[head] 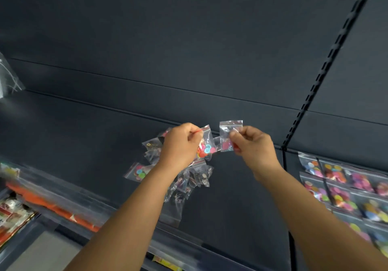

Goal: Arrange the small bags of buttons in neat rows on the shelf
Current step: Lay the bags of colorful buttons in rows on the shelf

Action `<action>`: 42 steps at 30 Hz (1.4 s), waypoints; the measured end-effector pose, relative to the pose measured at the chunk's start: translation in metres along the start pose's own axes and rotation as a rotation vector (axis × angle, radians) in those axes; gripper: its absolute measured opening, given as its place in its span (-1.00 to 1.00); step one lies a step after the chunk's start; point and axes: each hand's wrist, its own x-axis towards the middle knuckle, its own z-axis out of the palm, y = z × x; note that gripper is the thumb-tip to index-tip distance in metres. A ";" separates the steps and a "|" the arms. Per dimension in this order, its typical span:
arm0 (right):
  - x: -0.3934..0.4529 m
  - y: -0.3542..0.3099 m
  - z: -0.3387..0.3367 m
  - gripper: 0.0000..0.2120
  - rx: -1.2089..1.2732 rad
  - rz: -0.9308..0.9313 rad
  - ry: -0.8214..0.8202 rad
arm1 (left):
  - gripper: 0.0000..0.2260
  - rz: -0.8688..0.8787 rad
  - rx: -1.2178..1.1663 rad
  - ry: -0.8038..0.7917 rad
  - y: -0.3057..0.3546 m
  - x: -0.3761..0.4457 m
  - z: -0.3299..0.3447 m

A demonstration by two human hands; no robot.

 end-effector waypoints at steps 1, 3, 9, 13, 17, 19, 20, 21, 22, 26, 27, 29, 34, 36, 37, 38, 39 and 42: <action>-0.004 -0.004 -0.005 -0.81 0.013 -0.009 0.025 | -0.91 -0.003 -0.045 -0.041 0.004 -0.002 0.006; -0.013 -0.006 -0.016 -0.78 0.004 -0.015 0.073 | -0.92 -0.001 -0.114 -0.110 0.013 -0.007 0.021; -0.043 0.000 -0.068 -0.83 -0.024 0.053 0.142 | -0.91 0.031 -0.199 -0.268 0.048 -0.028 0.068; -0.060 0.002 -0.107 -0.80 0.030 0.097 0.197 | -0.91 0.048 -0.235 -0.272 0.074 -0.039 0.097; -0.076 0.009 -0.153 -0.80 0.020 0.114 0.229 | -0.92 0.083 -0.246 -0.290 0.107 -0.056 0.125; -0.081 0.015 -0.177 -0.80 0.035 0.114 0.241 | -0.93 0.092 -0.252 -0.316 0.125 -0.067 0.143; -0.083 0.019 -0.190 -0.81 0.037 0.115 0.253 | -0.94 0.094 -0.256 -0.325 0.134 -0.073 0.153; -0.086 0.022 -0.204 -0.81 0.035 0.116 0.267 | -0.94 0.093 -0.258 -0.330 0.142 -0.079 0.163; -0.088 0.026 -0.219 -0.81 0.027 0.114 0.283 | -0.94 0.092 -0.261 -0.332 0.151 -0.085 0.174; -0.103 0.038 -0.286 -0.76 -0.060 0.109 0.322 | -0.94 0.083 -0.255 -0.367 0.190 -0.114 0.222; -0.107 0.041 -0.303 -0.75 -0.088 0.111 0.332 | -0.94 0.083 -0.256 -0.383 0.200 -0.121 0.235; -0.114 0.050 -0.336 -0.75 -0.136 0.115 0.338 | -0.94 0.090 -0.249 -0.409 0.217 -0.136 0.260; -0.131 0.070 -0.408 -0.77 -0.236 0.128 0.319 | -0.94 0.110 -0.175 -0.434 0.253 -0.171 0.316; -0.137 0.080 -0.436 -0.80 -0.245 0.166 0.352 | -0.92 0.119 -0.134 -0.444 0.265 -0.182 0.334; -0.141 0.085 -0.450 -0.82 -0.241 0.188 0.368 | -0.91 0.119 -0.113 -0.449 0.270 -0.187 0.341; -0.144 0.090 -0.463 -0.83 -0.241 0.209 0.382 | -0.91 0.116 -0.092 -0.449 0.274 -0.192 0.349; -0.147 0.095 -0.475 -0.83 -0.249 0.228 0.395 | -0.92 0.114 -0.071 -0.448 0.277 -0.197 0.356; -0.157 0.107 -0.500 -0.82 -0.352 0.286 0.414 | -0.93 0.111 -0.017 -0.486 0.285 -0.209 0.376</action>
